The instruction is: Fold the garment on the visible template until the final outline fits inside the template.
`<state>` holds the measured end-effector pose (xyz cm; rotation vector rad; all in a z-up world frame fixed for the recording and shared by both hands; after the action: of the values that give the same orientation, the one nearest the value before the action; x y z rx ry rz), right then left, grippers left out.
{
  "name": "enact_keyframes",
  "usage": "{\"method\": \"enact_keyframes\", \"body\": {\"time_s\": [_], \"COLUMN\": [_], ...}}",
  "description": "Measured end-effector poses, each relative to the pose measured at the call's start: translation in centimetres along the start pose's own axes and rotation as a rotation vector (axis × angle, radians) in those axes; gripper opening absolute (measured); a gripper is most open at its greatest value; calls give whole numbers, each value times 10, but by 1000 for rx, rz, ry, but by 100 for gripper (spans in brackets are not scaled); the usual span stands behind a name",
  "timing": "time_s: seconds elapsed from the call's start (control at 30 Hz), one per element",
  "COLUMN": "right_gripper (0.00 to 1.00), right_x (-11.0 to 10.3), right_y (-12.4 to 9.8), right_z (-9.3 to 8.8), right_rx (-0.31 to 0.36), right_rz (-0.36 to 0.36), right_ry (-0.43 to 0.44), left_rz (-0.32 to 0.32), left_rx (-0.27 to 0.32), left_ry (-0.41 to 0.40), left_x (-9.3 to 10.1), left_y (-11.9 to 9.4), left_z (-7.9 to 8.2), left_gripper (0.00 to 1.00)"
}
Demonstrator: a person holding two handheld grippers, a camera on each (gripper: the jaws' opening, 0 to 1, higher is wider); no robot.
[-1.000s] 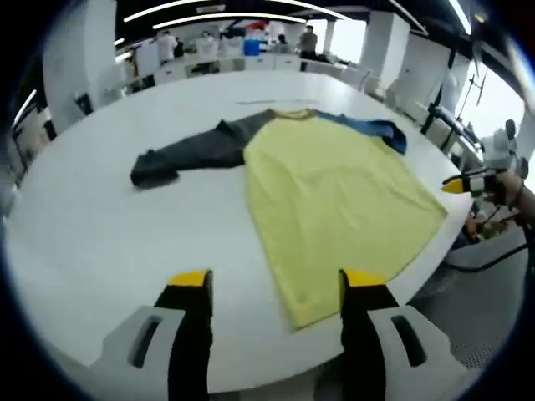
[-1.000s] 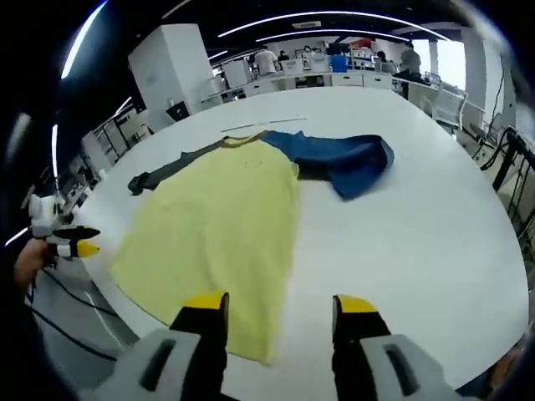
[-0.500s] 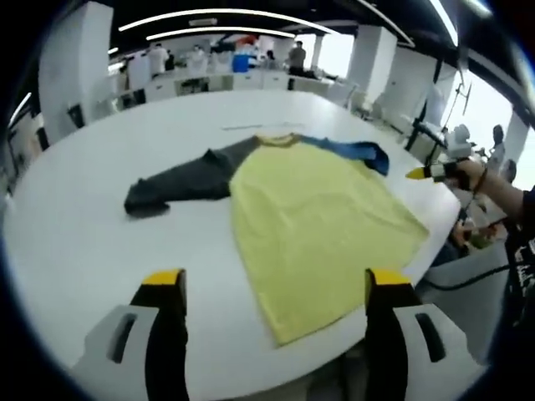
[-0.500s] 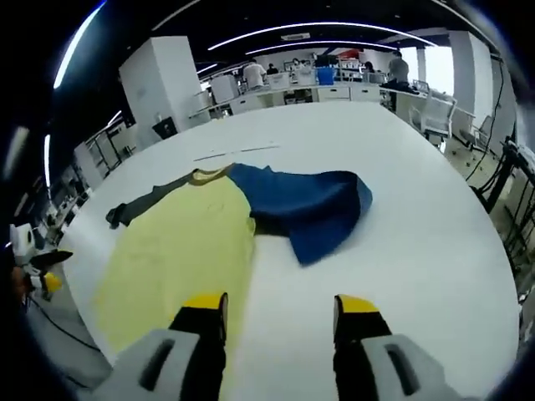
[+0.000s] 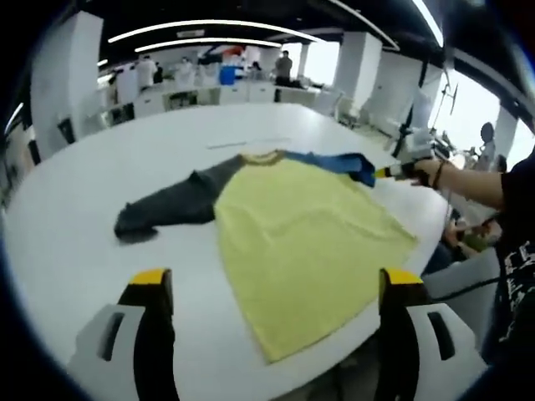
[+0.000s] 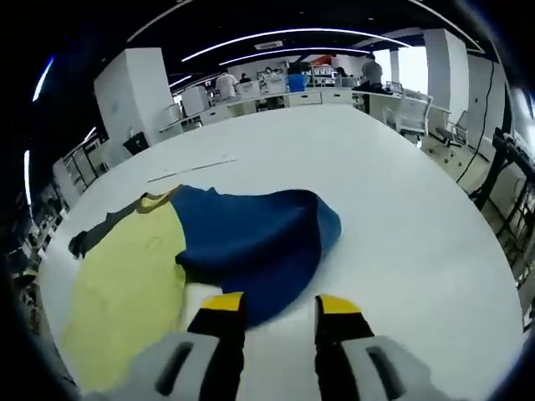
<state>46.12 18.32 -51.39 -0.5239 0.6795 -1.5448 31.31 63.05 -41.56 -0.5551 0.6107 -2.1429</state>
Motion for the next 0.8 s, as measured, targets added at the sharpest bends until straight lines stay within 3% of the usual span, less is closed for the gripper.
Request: {"method": "enact_keyframes", "body": {"time_s": [0.13,0.17,0.27,0.43,0.5,0.67,0.8], "right_gripper": [22,20,18,0,0,0,0], "right_x": [2,-1,-5,0,0,15,41], "right_y": [10,12,9,12,9,9,1], "right_z": [-5,2,1,2,1,3,11], "right_rx": [-31,7,-31,-46,-52,-62,-66], "right_rz": [-23,-15,-32,-46,-46,-56,-121], "right_ry": [18,4,-13,-58,-50,-86,-182], "left_rz": [25,28,31,32,26,6,0], "left_rx": [-20,-23,-16,-22,-26,-29,-44], "left_ry": [17,18,24,22,27,41,53], "left_x": [-7,-7,-7,-6,-5,2,2], "left_y": [2,2,2,4,5,9,10], "left_z": [-3,-3,-1,0,1,4,3], "left_gripper": [99,99,99,99,99,99,99]}}
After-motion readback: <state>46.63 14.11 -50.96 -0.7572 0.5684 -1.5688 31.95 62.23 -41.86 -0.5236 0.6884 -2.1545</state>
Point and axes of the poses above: the point that each gripper's makers call its tool centre point, and the gripper's own axes: y roughly forward along the fingers, x roughly to its right, z roughly out of its top, the point moved 2 cm from there along -y, roughly backward along the fingers, and after that the axes turned 6 degrees about -z, right-handed, at the moved point
